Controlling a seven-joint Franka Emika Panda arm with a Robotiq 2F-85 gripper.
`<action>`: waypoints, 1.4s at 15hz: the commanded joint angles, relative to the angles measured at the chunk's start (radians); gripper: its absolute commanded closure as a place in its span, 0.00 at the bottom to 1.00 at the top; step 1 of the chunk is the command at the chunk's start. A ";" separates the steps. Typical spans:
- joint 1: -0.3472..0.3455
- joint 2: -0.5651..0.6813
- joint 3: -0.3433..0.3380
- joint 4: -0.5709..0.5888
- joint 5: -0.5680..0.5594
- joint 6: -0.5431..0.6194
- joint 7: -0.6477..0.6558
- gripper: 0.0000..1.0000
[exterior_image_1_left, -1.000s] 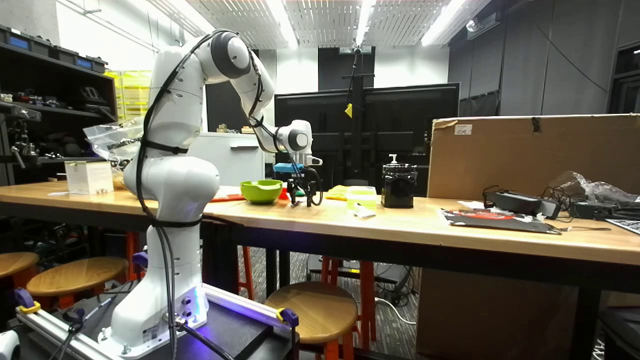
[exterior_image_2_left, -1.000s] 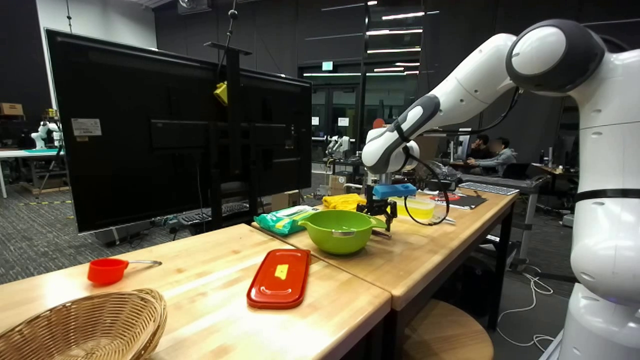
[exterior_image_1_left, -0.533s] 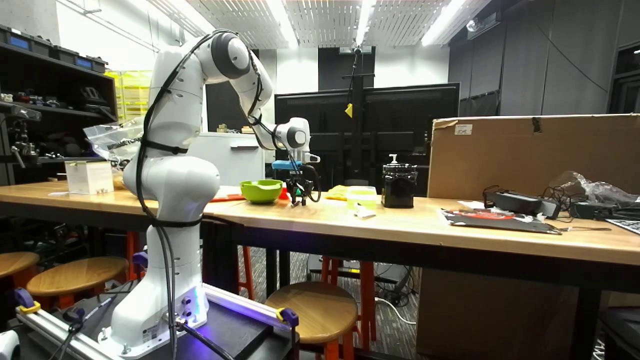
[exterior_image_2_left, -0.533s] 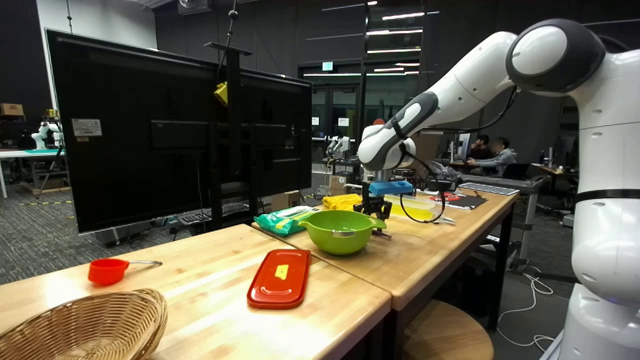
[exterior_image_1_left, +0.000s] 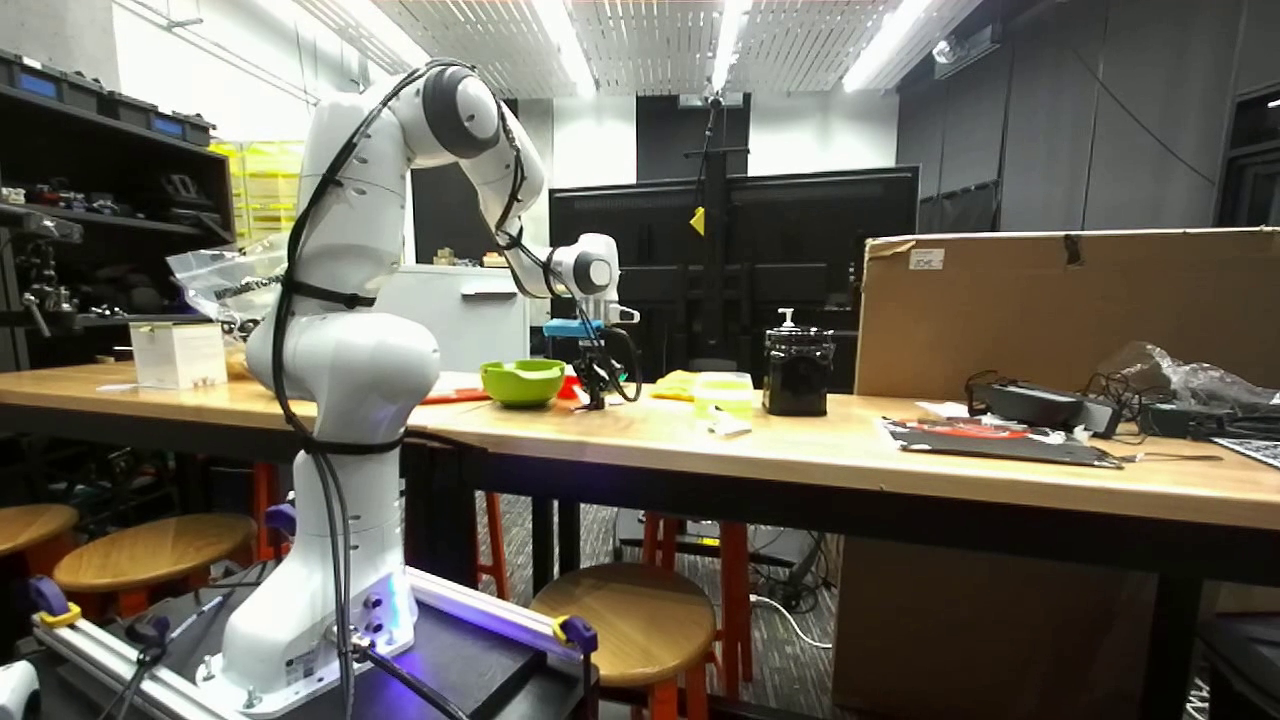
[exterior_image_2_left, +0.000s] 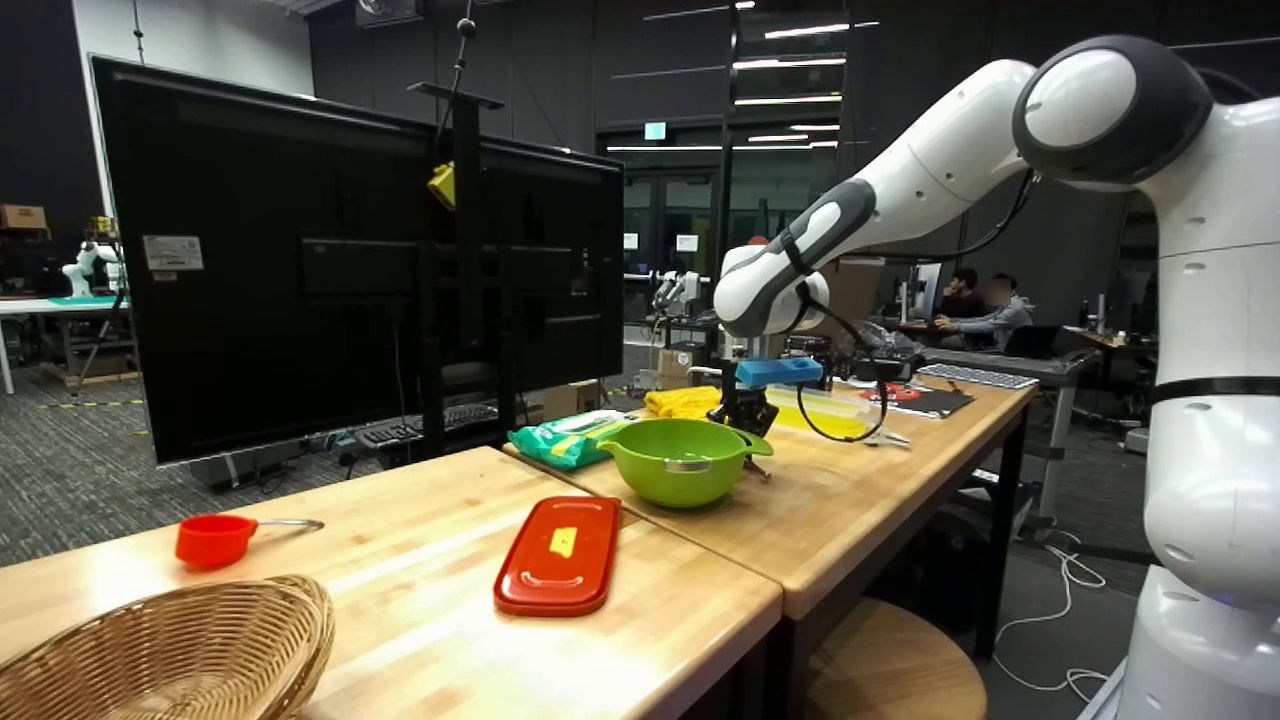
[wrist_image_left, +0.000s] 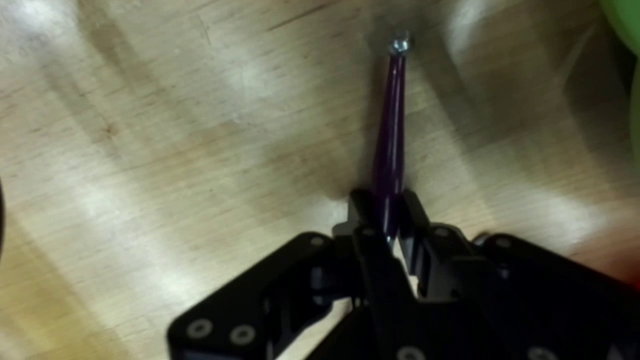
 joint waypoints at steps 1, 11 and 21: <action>-0.002 0.006 -0.002 0.014 -0.025 -0.023 0.009 0.96; -0.008 -0.037 -0.001 0.190 -0.079 -0.349 -0.053 0.96; -0.015 -0.054 0.005 0.467 -0.050 -0.877 -0.204 0.96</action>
